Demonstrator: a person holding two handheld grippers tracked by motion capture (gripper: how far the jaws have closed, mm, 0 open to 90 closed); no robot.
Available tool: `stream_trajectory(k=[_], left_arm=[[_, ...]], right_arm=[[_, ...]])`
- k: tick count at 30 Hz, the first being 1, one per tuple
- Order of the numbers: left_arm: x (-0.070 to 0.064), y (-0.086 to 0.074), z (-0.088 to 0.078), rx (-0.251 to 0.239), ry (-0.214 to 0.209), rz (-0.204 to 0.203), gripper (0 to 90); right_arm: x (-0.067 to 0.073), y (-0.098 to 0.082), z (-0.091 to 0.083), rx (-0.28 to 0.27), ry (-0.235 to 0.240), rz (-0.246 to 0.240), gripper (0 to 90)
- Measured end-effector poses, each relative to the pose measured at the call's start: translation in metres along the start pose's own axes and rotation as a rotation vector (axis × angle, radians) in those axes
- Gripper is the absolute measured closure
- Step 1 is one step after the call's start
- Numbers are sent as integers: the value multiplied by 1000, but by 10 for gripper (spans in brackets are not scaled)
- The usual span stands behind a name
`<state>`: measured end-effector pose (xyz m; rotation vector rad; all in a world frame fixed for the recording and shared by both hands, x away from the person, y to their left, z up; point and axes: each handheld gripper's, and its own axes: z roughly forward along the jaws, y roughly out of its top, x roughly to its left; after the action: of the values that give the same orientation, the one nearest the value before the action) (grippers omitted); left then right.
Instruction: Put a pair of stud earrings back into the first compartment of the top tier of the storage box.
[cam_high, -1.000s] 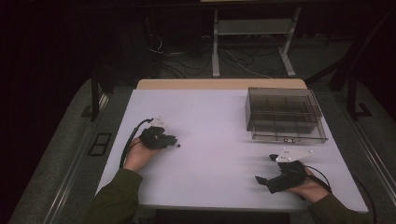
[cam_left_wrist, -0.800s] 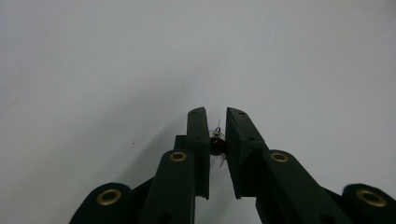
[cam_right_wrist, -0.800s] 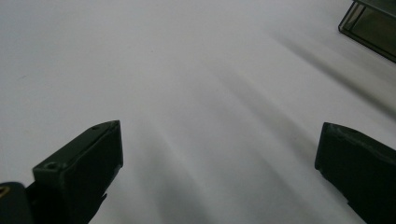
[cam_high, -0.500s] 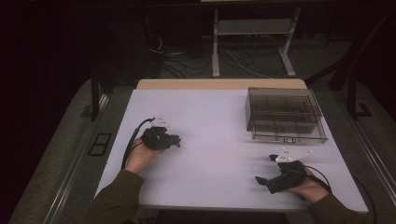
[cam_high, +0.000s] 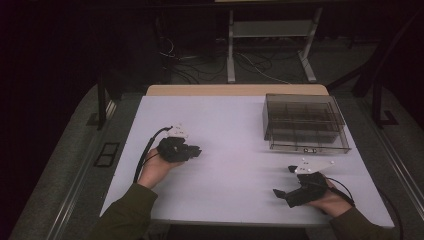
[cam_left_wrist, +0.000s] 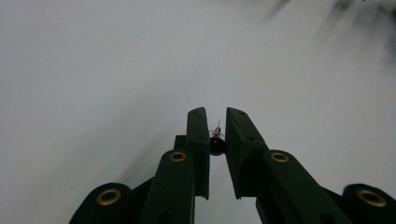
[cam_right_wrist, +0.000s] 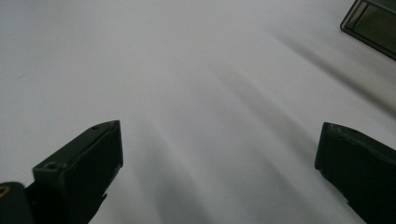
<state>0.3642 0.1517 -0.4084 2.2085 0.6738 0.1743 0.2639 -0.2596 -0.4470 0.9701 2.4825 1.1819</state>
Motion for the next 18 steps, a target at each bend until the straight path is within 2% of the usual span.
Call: stream_trajectory(k=[6,18], left_arm=[[-7,5,2,-14,-19,5,791],[-25,20,10,-36,-58,48,791]], right_arm=[[0,0,0,0,0,0,4],[0,0,0,-2,0,5,4]])
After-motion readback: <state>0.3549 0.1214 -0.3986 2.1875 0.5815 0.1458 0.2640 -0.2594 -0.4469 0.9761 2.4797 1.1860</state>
